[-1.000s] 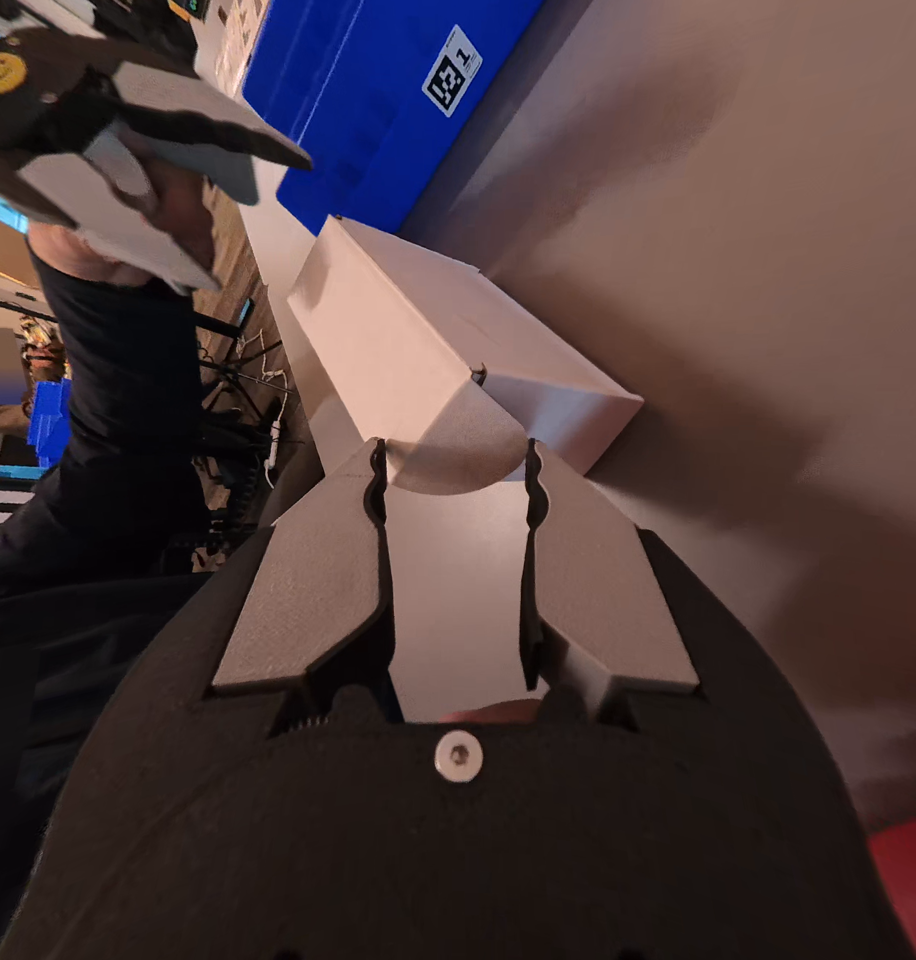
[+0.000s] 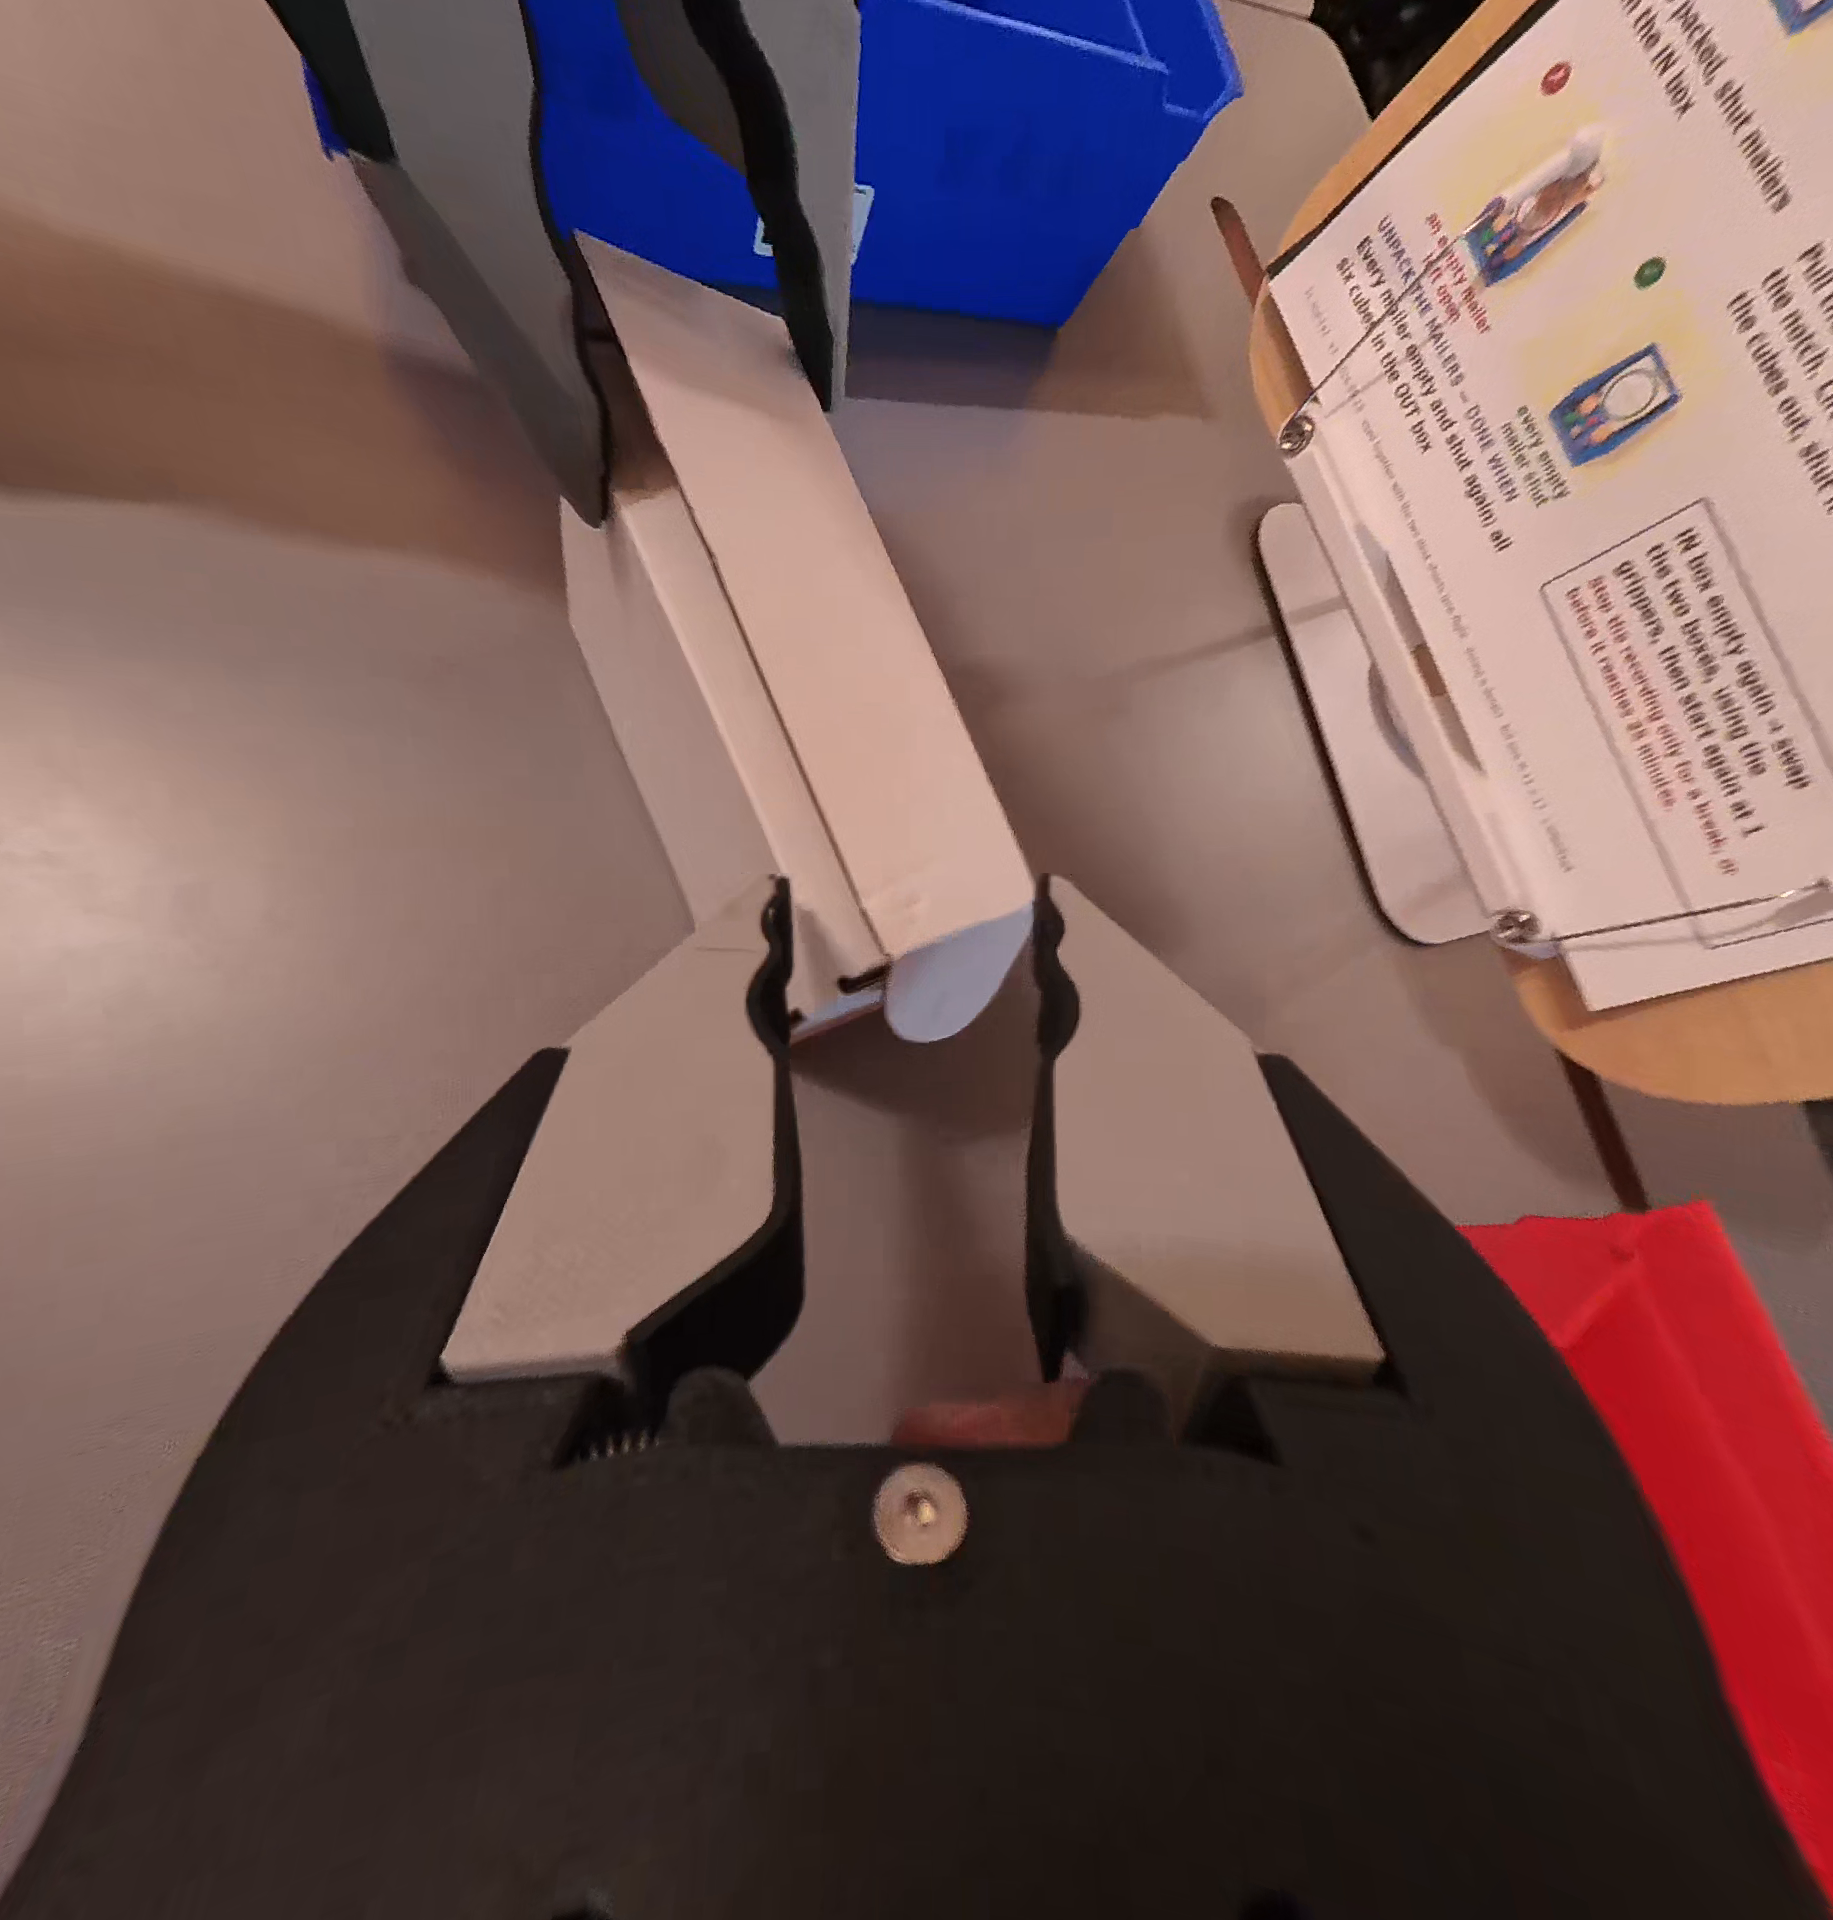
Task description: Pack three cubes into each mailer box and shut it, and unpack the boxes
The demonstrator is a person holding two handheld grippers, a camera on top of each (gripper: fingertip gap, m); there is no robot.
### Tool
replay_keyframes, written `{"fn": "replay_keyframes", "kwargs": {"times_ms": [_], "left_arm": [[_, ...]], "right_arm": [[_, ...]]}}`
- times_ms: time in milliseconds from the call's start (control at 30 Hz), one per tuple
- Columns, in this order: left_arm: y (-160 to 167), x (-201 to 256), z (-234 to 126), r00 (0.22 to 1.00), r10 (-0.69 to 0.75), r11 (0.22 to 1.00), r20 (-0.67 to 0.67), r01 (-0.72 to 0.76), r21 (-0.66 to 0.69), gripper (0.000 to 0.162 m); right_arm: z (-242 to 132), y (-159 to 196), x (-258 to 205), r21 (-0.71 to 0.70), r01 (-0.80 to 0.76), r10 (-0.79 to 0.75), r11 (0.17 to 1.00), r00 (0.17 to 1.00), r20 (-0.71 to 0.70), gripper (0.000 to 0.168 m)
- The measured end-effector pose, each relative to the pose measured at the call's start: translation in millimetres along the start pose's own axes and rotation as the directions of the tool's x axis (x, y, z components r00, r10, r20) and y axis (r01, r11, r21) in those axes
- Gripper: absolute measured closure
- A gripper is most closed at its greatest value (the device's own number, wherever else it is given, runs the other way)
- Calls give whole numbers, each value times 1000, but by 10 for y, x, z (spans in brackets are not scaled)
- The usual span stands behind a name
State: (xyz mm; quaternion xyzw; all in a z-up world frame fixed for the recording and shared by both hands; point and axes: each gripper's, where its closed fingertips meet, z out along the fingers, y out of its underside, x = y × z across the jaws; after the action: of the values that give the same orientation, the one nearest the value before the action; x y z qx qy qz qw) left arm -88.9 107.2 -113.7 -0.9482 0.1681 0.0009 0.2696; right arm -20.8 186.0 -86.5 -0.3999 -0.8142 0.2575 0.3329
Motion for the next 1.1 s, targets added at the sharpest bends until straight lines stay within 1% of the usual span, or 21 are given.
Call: {"fn": "replay_keyframes", "kwargs": {"times_ms": [100, 200, 267, 300, 367, 400, 467, 533, 600, 667, 700, 767, 867, 933, 1000, 1100], "left_arm": [[1, 4, -5, 1000, 13, 1000, -14, -13, 12, 103], [-2, 3, -9, 999, 8, 1000, -35, -7, 25, 103], [-3, 7, -11, 999, 9, 1000, -45, -8, 27, 104], [-4, 11, -12, 999, 15, 1000, -48, -13, 26, 104], [-5, 16, -10, 998, 33, 999, -50, -32, 23, 104], [-3, 19, -10, 998, 44, 999, -49, -43, 19, 104], [11, 21, -8, 996, 77, 997, -38, -76, 6, 105], [29, 29, -10, 994, 102, 995, -33, -103, -11, 105], [47, 30, -15, 992, 121, 992, -31, -122, -27, 106], [55, 70, -24, 989, 141, 989, -51, -143, -31, 106], [54, 97, -25, 986, 154, 987, -59, -156, -30, 106], [44, 126, -21, 985, 163, 986, -62, -165, -33, 105], [45, 122, -21, 985, 159, 986, -60, -162, -41, 104], [44, 114, -20, 987, 151, 988, -57, -153, -36, 103], [46, 93, -17, 988, 144, 989, -49, -146, -28, 105], [43, 91, -11, 988, 147, 989, -53, -148, -16, 106]], "right_arm": [[42, -39, 50, -1, 109, -109, 994, 994, -14, 135], [78, -112, -65, -8, 267, -267, 964, 964, 1, 136], [126, -167, -103, -30, 347, -348, 937, 937, -26, 141], [160, -194, -70, -49, 371, -373, 927, 926, -57, 145], [233, -218, -27, -85, 397, -403, 914, 912, -75, 141], [271, -216, -23, -103, 411, -418, 906, 906, -70, 144], [323, -215, -55, -125, 467, -475, 875, 879, -46, 157], [354, -233, -40, -158, 500, -511, 852, 858, -40, 161], [338, -278, -8, -156, 451, -455, 879, 890, 11, 168], [294, -289, -27, -149, 319, -293, 936, 941, 168, 168], [277, -286, -33, -158, 246, -202, 956, 947, 250, 168], [270, -284, -32, -182, 122, -46, 976, 925, 377, 166], [259, -299, -61, -234, -48, 166, 971, 841, 514, 159], [285, -318, -51, -253, -146, 264, 956, 801, 537, 154], [326, -331, -5, -223, -207, 295, 953, 810, 506, 151], [285, -338, 3, -181, -241, 299, 954, 830, 471, 142]]}}
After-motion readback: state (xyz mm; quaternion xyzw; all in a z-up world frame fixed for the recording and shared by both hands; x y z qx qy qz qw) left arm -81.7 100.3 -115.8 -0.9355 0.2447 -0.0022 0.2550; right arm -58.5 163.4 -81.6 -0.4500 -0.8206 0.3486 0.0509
